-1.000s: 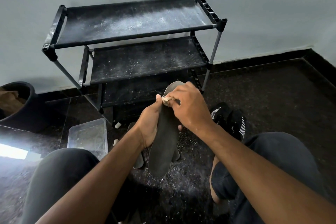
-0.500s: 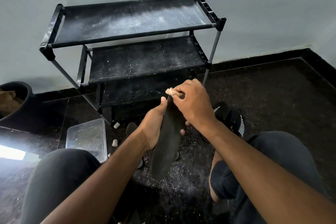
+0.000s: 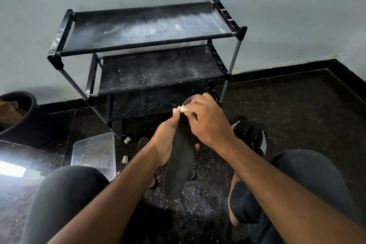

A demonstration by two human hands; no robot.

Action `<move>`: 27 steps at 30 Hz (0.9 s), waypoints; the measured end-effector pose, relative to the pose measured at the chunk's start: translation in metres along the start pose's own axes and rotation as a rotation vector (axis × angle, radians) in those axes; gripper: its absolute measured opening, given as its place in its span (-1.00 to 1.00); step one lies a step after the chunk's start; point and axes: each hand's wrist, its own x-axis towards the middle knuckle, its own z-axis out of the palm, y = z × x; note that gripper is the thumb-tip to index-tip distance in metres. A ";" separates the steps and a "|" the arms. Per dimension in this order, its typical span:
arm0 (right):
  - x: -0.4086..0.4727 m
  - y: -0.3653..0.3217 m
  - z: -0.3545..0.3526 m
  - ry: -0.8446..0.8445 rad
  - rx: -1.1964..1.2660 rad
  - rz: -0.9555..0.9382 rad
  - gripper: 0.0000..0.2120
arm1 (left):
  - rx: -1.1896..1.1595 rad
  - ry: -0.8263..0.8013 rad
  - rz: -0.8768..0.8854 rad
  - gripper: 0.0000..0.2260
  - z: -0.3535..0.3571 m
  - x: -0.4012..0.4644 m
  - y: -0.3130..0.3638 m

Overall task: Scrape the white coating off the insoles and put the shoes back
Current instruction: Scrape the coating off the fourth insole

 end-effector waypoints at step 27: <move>-0.006 0.001 0.000 -0.002 -0.048 0.044 -0.91 | 0.399 0.109 0.304 -0.42 -0.008 0.004 0.005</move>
